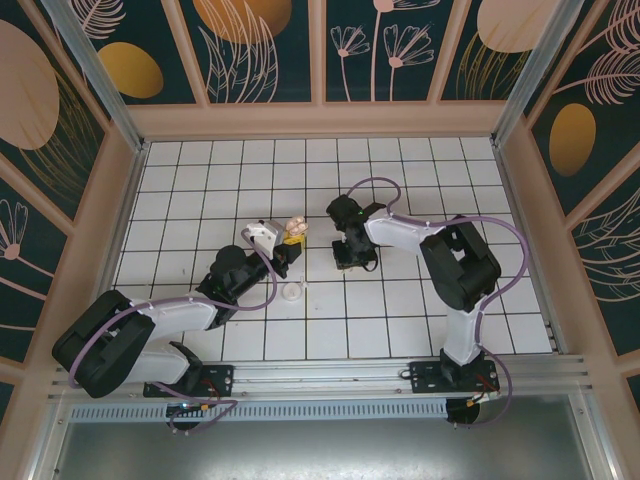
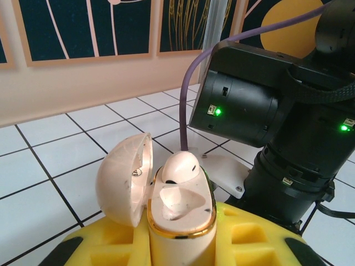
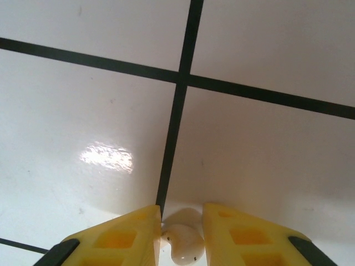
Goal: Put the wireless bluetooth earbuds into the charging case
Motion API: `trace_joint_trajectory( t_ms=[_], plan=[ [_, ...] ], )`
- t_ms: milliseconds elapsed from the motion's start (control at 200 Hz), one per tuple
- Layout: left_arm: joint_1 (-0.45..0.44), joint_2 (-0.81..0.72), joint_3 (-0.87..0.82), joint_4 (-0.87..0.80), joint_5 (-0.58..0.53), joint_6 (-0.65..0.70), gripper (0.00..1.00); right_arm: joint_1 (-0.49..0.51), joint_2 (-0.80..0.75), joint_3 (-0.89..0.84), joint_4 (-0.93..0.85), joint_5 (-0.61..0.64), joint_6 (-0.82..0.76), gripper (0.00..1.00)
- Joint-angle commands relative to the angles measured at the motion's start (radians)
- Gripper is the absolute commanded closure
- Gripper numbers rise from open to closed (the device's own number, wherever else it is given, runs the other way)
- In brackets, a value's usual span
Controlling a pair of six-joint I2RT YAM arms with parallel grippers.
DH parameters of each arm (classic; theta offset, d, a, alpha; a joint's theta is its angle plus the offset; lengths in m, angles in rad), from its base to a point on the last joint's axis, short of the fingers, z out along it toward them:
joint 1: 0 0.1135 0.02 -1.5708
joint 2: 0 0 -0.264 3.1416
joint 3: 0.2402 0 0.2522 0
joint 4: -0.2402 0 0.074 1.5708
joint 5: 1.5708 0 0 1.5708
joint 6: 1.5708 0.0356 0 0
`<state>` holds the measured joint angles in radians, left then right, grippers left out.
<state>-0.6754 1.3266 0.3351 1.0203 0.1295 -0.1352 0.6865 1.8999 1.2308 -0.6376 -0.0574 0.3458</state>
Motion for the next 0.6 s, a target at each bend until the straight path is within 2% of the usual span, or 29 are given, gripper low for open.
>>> trace_joint_trajectory(
  t_ms=[0, 270, 350, 420, 495, 596],
  plan=[
    [-0.004, -0.012, 0.022, 0.006, 0.003, 0.018, 0.89, -0.001, -0.028, -0.026, -0.074, 0.035, -0.029, 0.74],
    [-0.004, -0.014, 0.024, 0.004, 0.001, 0.021, 0.89, -0.034, -0.078, -0.043, -0.123, 0.068, -0.070, 0.73],
    [-0.004, -0.007, 0.030, 0.006, 0.004, 0.022, 0.89, -0.040, -0.101, -0.038, -0.137, 0.089, -0.063, 0.67],
    [-0.004, -0.001, 0.034, 0.008, 0.005, 0.019, 0.89, -0.041, -0.135, -0.034, -0.131, 0.078, -0.040, 0.60],
    [-0.004, -0.002, 0.033, 0.009, 0.006, 0.017, 0.89, -0.045, -0.166, -0.033, -0.139, 0.077, 0.005, 0.59],
    [-0.004, -0.008, 0.033, 0.008, 0.005, 0.017, 0.89, -0.046, -0.194, -0.059, -0.155, 0.014, 0.099, 0.59]
  ],
)
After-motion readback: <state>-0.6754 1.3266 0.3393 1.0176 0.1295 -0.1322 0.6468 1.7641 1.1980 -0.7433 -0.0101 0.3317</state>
